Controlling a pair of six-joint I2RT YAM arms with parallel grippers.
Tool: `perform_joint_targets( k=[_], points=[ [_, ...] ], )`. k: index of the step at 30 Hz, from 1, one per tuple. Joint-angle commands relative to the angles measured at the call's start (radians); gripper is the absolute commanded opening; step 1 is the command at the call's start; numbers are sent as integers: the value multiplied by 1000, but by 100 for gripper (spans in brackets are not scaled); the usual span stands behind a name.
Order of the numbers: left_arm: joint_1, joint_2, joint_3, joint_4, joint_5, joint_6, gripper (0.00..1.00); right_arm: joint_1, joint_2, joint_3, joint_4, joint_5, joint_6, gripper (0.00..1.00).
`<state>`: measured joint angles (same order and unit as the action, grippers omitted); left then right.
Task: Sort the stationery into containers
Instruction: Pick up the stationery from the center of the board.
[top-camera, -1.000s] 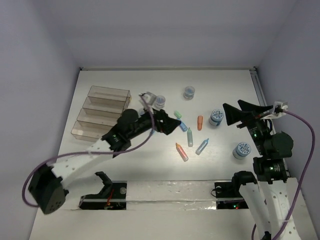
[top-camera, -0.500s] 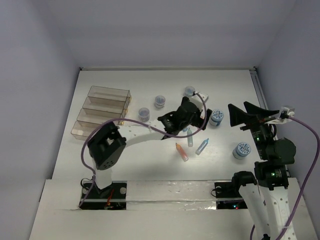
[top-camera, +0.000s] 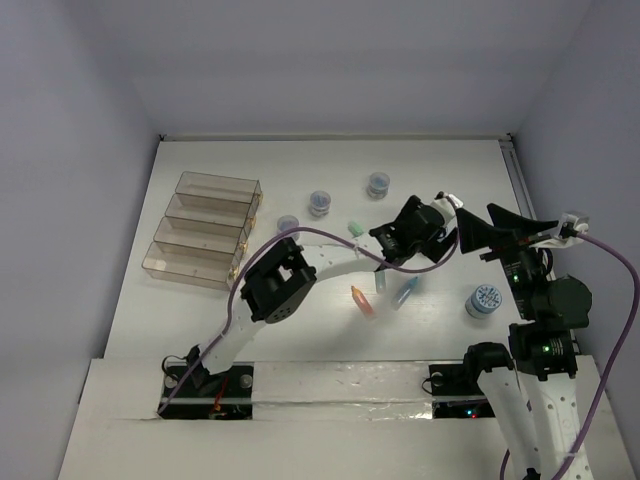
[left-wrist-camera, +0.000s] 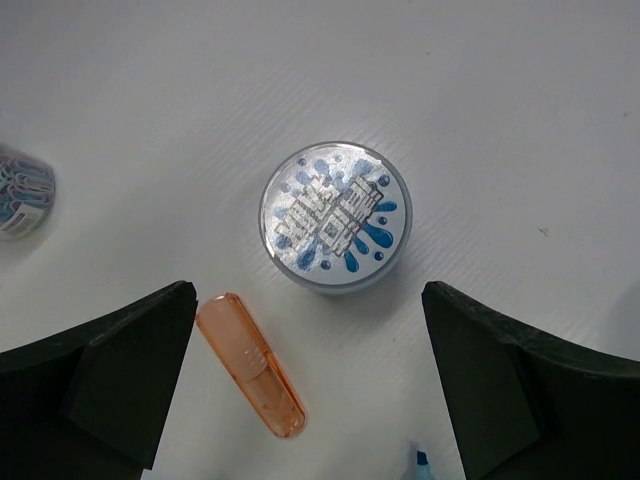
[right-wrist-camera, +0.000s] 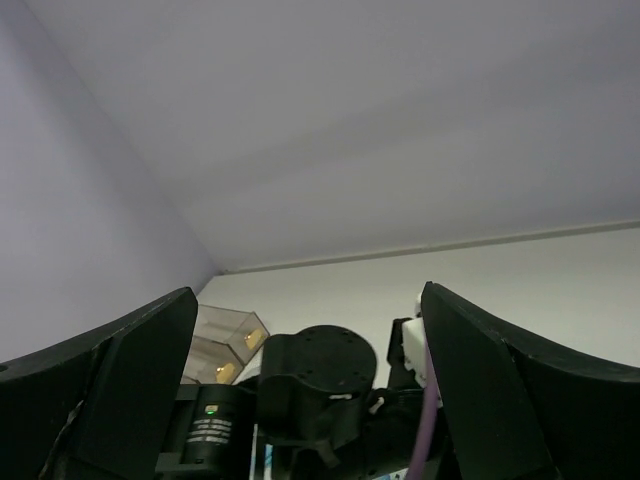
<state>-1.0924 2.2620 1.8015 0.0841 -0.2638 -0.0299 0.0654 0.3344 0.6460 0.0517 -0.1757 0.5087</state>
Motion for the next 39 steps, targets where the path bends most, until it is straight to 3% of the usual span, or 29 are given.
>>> perform_joint_targets(
  k=[1, 10, 27, 34, 39],
  points=[
    [3, 30, 105, -66, -18, 24, 96, -4, -11, 9, 16, -16, -7, 100],
    [3, 168, 291, -133, -12, 50, 95, -4, -9, 4, 23, -44, 1, 100],
    [3, 228, 369, -113, 26, 45, 75, -4, 29, -17, 63, -107, 16, 100],
    [3, 228, 368, -116, 26, 47, 42, -4, 34, -16, 59, -107, 13, 100],
    [12, 139, 312, -49, 20, 51, 33, -4, -3, -9, 31, -58, 5, 100]
  ],
)
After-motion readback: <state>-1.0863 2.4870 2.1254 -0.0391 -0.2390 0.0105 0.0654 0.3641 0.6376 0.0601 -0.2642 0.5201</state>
